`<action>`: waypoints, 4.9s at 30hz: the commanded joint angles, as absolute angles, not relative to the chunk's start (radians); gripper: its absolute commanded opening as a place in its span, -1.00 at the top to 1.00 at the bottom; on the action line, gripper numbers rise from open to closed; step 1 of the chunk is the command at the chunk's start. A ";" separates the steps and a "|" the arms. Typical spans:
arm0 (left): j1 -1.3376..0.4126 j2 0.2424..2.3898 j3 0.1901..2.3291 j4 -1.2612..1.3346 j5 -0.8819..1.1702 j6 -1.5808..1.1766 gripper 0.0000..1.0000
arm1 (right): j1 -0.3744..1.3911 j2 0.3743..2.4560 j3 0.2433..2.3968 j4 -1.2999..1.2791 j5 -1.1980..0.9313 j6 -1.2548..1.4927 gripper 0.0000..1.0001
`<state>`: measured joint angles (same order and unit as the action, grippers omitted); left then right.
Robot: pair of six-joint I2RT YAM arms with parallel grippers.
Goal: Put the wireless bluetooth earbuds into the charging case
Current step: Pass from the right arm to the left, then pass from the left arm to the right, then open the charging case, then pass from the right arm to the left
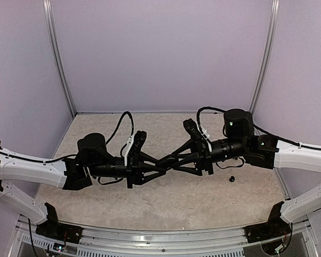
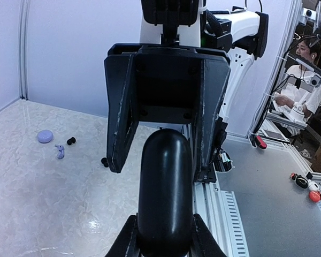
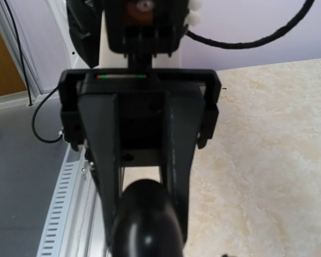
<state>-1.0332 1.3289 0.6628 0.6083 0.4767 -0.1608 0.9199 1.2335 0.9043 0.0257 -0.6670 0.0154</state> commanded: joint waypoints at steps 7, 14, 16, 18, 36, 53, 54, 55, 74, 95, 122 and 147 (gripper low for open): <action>-1.034 1.317 0.667 0.660 0.485 -0.169 0.87 | 0.925 1.266 0.925 0.019 -0.692 0.010 -0.01; -1.034 1.335 0.675 0.658 0.484 -0.169 0.87 | 0.925 1.268 0.936 0.028 -0.701 0.010 0.20; -1.034 1.336 0.676 0.658 0.481 -0.170 0.87 | 0.925 1.266 0.935 0.029 -0.708 0.010 0.25; -1.034 1.340 0.678 0.655 0.477 -0.169 0.88 | 0.925 1.264 0.935 0.030 -0.714 0.010 0.29; -1.032 1.337 0.677 0.643 0.461 -0.169 0.42 | 0.926 1.263 0.938 0.012 -0.718 0.010 0.67; -0.943 1.278 0.629 0.706 0.426 -0.303 0.05 | 0.924 1.256 0.940 -0.024 -0.714 -0.047 1.00; -0.936 1.272 0.623 0.716 0.426 -0.311 0.05 | 0.925 1.256 0.939 -0.025 -0.716 -0.048 1.00; -0.930 1.269 0.619 0.721 0.426 -0.315 0.05 | 0.925 1.256 0.940 -0.025 -0.718 -0.048 1.00; -0.941 1.165 0.465 0.938 0.403 -0.247 -0.22 | 0.896 1.168 0.801 0.328 -0.631 0.174 1.00; -1.073 1.416 0.643 1.175 0.395 -0.317 -0.07 | 0.952 1.202 0.763 0.611 -0.656 0.250 1.00; -1.087 1.479 0.659 1.295 0.342 -0.342 0.15 | 0.970 1.206 0.741 0.655 -0.623 0.248 1.00; -1.088 1.524 0.675 1.353 0.378 -0.366 0.14 | 0.973 1.193 0.710 0.713 -0.588 0.269 1.00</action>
